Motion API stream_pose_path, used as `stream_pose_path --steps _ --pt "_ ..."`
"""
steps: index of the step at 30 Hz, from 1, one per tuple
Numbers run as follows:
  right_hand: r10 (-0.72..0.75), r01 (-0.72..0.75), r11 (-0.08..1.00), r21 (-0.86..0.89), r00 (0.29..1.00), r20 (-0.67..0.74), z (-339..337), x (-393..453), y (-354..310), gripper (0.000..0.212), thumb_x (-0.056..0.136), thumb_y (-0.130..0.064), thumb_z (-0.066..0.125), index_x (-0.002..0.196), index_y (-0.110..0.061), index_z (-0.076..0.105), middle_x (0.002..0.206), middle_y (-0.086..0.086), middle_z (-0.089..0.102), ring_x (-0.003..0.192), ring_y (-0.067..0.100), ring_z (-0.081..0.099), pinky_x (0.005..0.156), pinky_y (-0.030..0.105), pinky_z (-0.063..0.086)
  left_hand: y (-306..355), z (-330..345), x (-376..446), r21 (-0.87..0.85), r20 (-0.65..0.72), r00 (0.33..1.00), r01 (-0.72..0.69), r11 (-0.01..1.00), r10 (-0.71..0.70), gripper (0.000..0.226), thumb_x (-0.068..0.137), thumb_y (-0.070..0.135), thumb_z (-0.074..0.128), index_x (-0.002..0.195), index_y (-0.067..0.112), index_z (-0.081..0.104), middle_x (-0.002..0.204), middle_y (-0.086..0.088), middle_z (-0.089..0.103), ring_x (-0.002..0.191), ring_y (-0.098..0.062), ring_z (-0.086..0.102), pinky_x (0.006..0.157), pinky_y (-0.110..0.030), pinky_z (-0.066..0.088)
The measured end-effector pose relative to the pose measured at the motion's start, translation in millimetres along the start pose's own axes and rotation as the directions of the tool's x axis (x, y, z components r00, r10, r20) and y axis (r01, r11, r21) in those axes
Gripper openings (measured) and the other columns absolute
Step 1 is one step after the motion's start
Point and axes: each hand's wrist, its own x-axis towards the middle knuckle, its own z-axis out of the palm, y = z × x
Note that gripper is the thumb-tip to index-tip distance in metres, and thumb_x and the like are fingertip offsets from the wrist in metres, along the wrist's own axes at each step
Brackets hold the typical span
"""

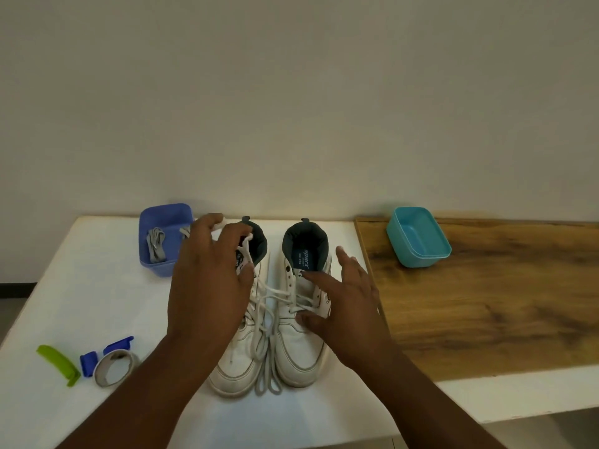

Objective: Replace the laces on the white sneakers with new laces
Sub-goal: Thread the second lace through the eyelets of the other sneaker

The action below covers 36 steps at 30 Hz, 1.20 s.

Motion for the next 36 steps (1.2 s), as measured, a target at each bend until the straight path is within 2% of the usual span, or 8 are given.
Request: stream_pose_path --steps 3,11,15,20,25,29,33,36 --pt "-0.160 0.176 0.982 0.065 0.967 -0.200 -0.9 -4.1 -15.4 0.030 0.085 -0.060 0.070 0.109 -0.041 0.067 0.129 -0.013 0.051 0.120 0.008 0.044 0.097 0.030 0.045 3.2 -1.4 0.0 -0.057 -0.010 1.000 -0.019 0.998 0.019 0.037 0.087 0.013 0.072 0.118 0.031 0.061 0.138 0.006 0.044 0.114 -0.018 0.055 0.076 -0.032 0.055" --pt "-0.187 0.223 0.962 -0.159 0.959 0.214 32.1 -25.1 -48.4 0.034 0.097 -0.052 0.053 0.096 -0.022 0.070 0.092 -0.001 0.063 0.088 0.020 0.061 0.081 0.036 0.052 -0.8 4.6 5.2 -0.339 -0.068 0.997 -0.055 0.939 0.034 0.025 0.095 0.007 0.057 0.105 0.028 0.066 0.112 0.015 0.053 0.089 -0.005 0.061 0.074 -0.030 0.057" --pt "-0.148 0.083 0.922 0.379 0.978 0.146 10.9 -19.4 -45.0 0.019 0.088 -0.032 0.058 0.087 -0.016 0.068 0.083 0.002 0.065 0.073 0.015 0.058 0.070 0.036 0.051 7.9 5.5 1.1 -0.503 0.108 0.966 -0.151 0.851 0.236 0.024 0.101 0.025 0.048 0.115 0.028 0.066 0.115 0.017 0.063 0.106 -0.001 0.061 0.088 -0.026 0.053" --pt "-0.017 -0.309 0.484 0.819 0.932 0.362 -31.9 -6.2 -30.7 0.019 0.103 -0.025 0.054 0.105 -0.008 0.062 0.071 0.005 0.063 0.052 0.011 0.042 0.051 0.026 0.034 14.1 9.7 -6.8 -0.638 0.444 0.841 0.053 0.768 0.310 0.047 0.090 0.076 0.035 0.111 0.045 0.063 0.094 0.011 0.071 0.090 -0.010 0.069 0.079 -0.037 0.058" --pt "0.014 -0.090 0.638 0.765 0.994 0.105 -46.2 -1.2 -0.6 0.013 0.095 -0.024 0.070 0.107 -0.022 0.066 0.059 -0.003 0.049 0.053 0.008 0.041 0.051 0.024 0.038 9.2 11.1 -3.0 -0.398 0.359 0.899 -0.095 0.913 0.250 0.041 0.094 0.066 0.040 0.082 0.033 0.062 0.066 0.004 0.060 0.064 -0.011 0.059 0.061 -0.039 0.052" --pt "0.009 0.010 0.986 0.166 0.993 -0.115 -37.9 2.9 27.4 0.003 0.095 -0.036 0.069 0.094 -0.037 0.066 0.071 -0.009 0.063 0.063 0.007 0.057 0.059 0.026 0.053 -2.2 11.4 0.2 -0.322 0.158 0.984 0.128 0.938 -0.080 0.038 0.103 0.045 0.041 0.074 0.024 0.054 0.056 -0.001 0.054 0.052 -0.015 0.053 0.055 -0.042 0.050" --pt "0.218 -0.048 0.941 0.334 0.842 -0.494 -40.4 6.0 46.2 0.006 0.099 -0.027 0.064 0.096 -0.030 0.068 0.083 -0.010 0.068 0.077 0.006 0.063 0.074 0.034 0.060 0.5 11.7 -0.2 -0.324 0.218 0.946 0.303 0.896 -0.241 0.053 0.103 0.047 0.038 0.059 0.019 0.044 0.048 0.001 0.044 0.047 -0.016 0.046 0.053 -0.036 0.041" --pt "0.472 0.131 0.658 0.742 0.696 -0.542 -49.4 10.7 41.2 0.002 0.098 -0.026 0.068 0.097 -0.024 0.069 0.085 -0.001 0.071 0.080 0.016 0.070 0.082 0.049 0.061 -3.2 15.1 -2.8 -0.134 0.216 0.966 0.175 0.975 -0.144 0.048 0.098 0.049 0.049 0.061 0.019 0.051 0.053 0.000 0.052 0.052 -0.016 0.053 0.054 -0.034 0.044"
